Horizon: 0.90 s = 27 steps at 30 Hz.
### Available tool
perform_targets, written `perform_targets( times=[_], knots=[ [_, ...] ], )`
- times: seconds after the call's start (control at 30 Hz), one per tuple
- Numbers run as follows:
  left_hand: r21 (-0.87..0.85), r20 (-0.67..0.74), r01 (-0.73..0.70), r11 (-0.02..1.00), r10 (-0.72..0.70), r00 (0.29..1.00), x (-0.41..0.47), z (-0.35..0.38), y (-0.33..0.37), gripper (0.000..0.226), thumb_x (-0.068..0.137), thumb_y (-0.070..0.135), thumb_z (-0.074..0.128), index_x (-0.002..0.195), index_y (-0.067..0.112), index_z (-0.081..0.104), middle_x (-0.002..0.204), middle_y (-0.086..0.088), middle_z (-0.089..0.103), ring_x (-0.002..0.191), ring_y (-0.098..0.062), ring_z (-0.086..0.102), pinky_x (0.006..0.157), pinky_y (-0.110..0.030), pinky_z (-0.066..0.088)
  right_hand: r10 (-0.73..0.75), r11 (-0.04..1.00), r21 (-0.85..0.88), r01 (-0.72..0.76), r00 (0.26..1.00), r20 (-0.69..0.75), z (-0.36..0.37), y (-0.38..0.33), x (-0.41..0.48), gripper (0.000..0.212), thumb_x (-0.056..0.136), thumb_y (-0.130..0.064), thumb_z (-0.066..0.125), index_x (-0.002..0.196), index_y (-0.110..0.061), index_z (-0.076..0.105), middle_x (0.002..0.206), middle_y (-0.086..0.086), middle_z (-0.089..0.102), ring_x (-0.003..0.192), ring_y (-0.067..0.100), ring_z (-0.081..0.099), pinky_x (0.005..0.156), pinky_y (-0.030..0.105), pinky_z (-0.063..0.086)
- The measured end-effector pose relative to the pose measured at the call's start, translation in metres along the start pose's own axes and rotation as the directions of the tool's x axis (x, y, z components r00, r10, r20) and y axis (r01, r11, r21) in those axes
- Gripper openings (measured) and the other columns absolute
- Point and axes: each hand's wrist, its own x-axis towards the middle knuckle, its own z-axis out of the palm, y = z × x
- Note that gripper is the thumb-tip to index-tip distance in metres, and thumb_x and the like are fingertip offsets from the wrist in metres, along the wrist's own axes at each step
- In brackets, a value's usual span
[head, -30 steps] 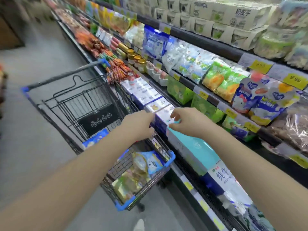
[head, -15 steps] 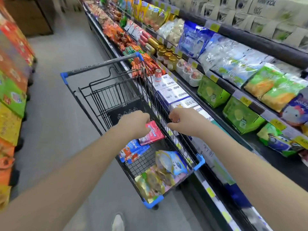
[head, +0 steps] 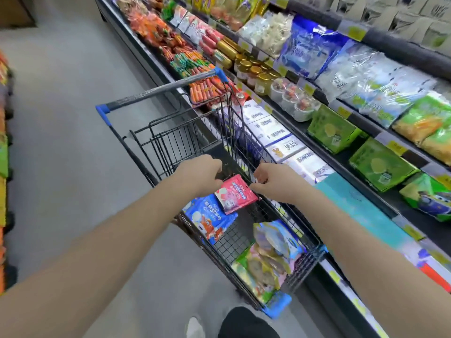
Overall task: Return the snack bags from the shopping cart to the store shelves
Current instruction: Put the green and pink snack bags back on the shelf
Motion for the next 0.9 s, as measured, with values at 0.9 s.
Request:
perform_targets(
  times=[0.9],
  knots=[
    [0.098, 0.322, -0.289, 0.952, 0.244, 0.915, 0.244, 0.031, -0.076, 0.030, 0.096, 0.034, 0.050, 0.121, 0.018, 0.056, 0.113, -0.005, 0.054, 0.100, -0.026, 0.059, 0.069, -0.036, 0.048, 0.346, 0.903, 0.234, -0.359, 0.933, 0.096, 0.038, 0.063, 0.195, 0.035, 0.095, -0.045, 0.062, 0.120, -0.021, 0.063, 0.114, -0.003, 0.069, 0.101, 0.019, 0.064, 0.089, 0.038, 0.055]
  ],
)
